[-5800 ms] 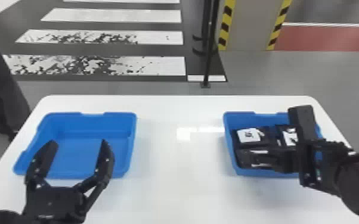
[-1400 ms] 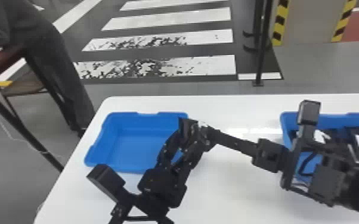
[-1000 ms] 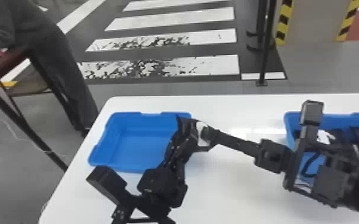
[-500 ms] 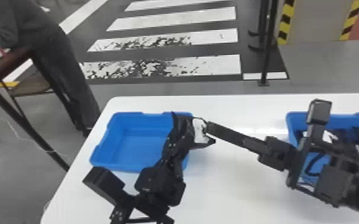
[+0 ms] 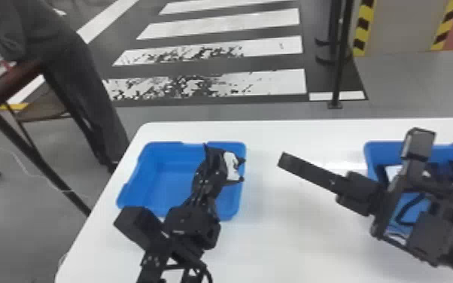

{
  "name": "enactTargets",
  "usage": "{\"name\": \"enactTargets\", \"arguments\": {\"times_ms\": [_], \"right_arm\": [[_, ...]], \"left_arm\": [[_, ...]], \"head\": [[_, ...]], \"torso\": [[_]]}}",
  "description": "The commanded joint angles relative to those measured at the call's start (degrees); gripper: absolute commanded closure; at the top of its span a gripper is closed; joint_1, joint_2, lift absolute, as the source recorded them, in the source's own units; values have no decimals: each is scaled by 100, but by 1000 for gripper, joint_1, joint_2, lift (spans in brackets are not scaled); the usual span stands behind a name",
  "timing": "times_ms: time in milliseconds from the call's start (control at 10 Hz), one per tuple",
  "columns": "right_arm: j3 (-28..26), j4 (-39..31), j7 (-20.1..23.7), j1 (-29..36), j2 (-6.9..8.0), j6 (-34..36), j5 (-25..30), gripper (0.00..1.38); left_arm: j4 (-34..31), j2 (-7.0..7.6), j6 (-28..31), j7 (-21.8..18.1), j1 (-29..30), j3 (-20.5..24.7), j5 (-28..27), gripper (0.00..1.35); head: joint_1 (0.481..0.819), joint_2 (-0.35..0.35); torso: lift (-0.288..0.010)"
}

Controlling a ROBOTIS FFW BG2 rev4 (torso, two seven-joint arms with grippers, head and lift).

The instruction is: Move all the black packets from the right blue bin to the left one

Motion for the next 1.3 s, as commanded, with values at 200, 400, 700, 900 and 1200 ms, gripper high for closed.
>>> {"name": "enactTargets", "arguments": {"times_ms": [200, 400, 700, 900, 1200], "right_arm": [[-89, -84, 41, 112, -17, 1, -9, 56], [-192, -98, 41, 182, -17, 1, 48, 56], [-831, -253, 33, 323, -17, -42, 1065, 68], [-1368, -618, -108, 337, -8, 29, 2322, 85], [-2420, -2039, -1040, 829, 220, 802, 4207, 117]], "left_arm": [[2092, -210, -753, 342, -1397, 1063, -2302, 1210], [2303, -210, -880, 509, -1496, 1360, -2793, 1039], [2274, -204, -2089, 69, -1172, 1166, -1650, 88], [1332, -107, -2047, -36, -568, 537, -725, 225], [-538, -37, -1287, -203, 656, 103, 315, 231]], "head": [[695, 316], [695, 350], [695, 350], [695, 274], [695, 143]], "torso": [[-140], [-140], [-140], [-140], [-140]]}}
